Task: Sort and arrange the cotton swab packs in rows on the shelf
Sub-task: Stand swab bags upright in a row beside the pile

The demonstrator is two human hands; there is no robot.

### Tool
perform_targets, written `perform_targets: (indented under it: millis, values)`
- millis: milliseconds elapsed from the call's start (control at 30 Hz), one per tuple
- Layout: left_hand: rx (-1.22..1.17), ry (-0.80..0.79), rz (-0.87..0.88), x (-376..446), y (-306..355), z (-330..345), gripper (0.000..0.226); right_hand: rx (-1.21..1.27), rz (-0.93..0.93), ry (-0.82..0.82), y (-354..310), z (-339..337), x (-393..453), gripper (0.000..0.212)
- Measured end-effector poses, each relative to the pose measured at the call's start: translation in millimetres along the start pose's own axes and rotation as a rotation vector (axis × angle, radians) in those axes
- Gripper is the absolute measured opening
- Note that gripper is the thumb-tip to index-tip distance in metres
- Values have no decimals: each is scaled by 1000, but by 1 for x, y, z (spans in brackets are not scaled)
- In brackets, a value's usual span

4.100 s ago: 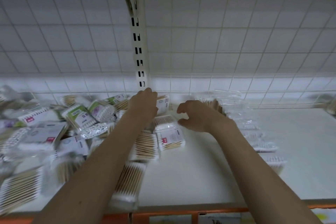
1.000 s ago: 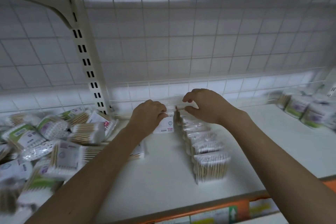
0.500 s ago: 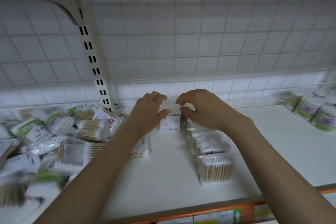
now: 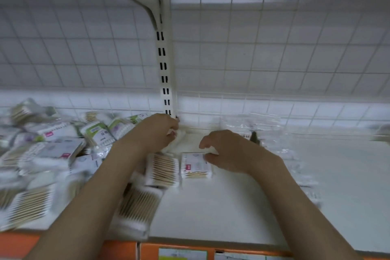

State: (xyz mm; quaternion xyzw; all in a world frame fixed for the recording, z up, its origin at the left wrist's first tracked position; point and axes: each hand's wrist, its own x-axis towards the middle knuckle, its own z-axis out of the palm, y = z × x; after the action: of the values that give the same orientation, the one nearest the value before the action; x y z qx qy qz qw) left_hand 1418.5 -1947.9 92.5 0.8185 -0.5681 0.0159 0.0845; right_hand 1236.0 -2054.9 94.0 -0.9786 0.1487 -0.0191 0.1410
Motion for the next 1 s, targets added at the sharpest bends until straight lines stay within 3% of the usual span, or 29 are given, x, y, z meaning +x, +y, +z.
perform_targets:
  millis: [200,500,600,667,800,1000]
  values:
    - [56,-117,-28,-9,-22,6,18,5,40,-76,-2,23,27,42]
    - [5,-206,-40,-3,-23,8,28,63,141,-286,-3,45,46,77]
    - [3,-241,-29,0,-23,11,23,55,188,-298,-1,51,46,78]
    - [21,-228,-5,2,-24,13,25,40,199,-256,-1,53,45,77]
    - [77,-169,8,1,-32,15,70,59,236,-144,1,51,38,88]
    - [-28,81,41,-8,-23,7,76,160,218,-21,0,45,21,98]
